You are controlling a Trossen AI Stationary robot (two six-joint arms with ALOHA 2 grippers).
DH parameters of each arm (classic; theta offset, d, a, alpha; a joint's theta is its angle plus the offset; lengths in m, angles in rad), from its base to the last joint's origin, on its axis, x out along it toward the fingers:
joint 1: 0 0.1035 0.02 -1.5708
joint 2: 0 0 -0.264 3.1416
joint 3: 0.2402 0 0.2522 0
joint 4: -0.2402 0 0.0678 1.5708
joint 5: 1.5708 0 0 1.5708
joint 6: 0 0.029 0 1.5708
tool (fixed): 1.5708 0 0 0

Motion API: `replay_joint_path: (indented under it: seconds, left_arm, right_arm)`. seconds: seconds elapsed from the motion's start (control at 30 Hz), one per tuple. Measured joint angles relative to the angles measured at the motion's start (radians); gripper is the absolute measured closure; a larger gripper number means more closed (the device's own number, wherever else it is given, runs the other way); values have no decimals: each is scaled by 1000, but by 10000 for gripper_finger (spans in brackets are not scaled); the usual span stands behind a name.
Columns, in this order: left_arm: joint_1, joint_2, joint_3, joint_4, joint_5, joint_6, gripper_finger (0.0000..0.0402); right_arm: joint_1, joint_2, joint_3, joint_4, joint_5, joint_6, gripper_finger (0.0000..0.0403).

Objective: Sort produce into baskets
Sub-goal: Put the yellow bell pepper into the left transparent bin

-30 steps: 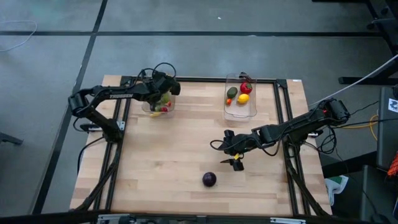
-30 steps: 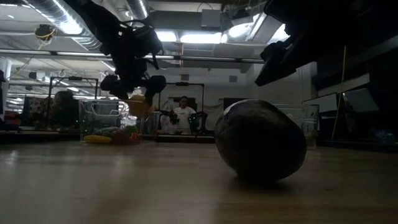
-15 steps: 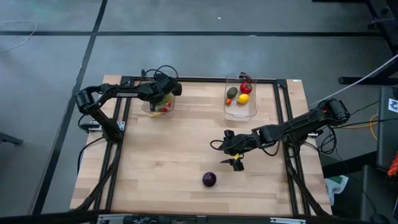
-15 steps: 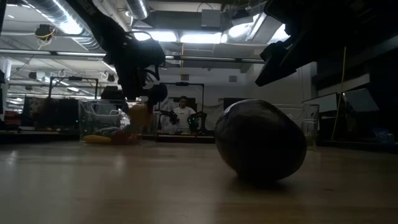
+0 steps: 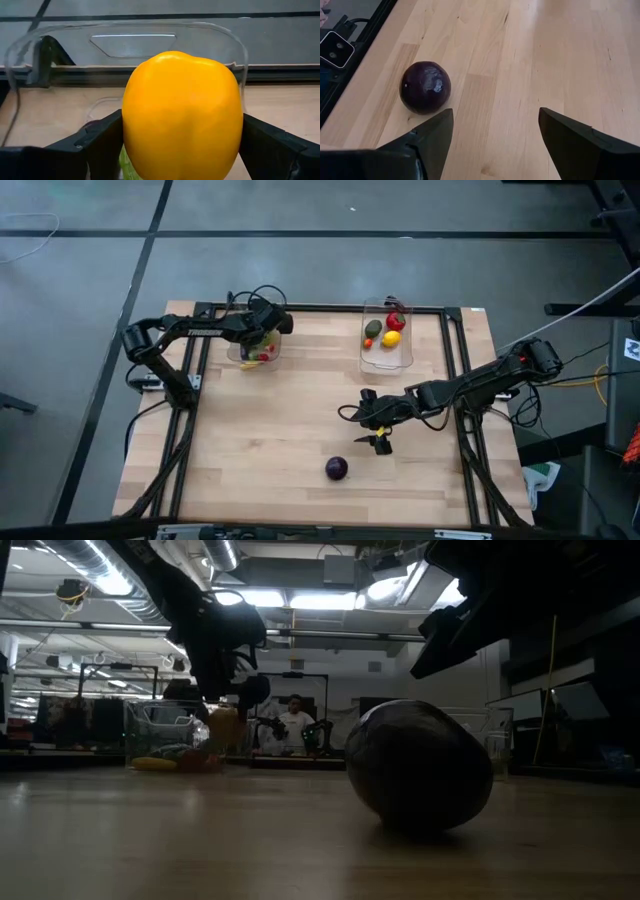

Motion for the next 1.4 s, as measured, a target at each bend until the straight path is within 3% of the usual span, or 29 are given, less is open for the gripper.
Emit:
replay_joint_path:
  seconds: [0.3,0.93,1.07,1.17,1.4]
  left_arm:
    - [0,3,-3,3,13,-3,68]
    - [0,3,-3,3,5,-3,68]
    - [0,2,-3,3,77,8,68]
    - [0,1,-2,13,125,98,67]
    - [0,1,-2,10,164,143,9]
  right_arm:
    - [0,0,0,17,88,0,111]
    - [0,0,0,64,108,-132,111]
    - [0,0,0,62,108,-142,111]
    - [0,0,0,59,108,-142,111]
    - [0,0,0,58,108,-143,111]
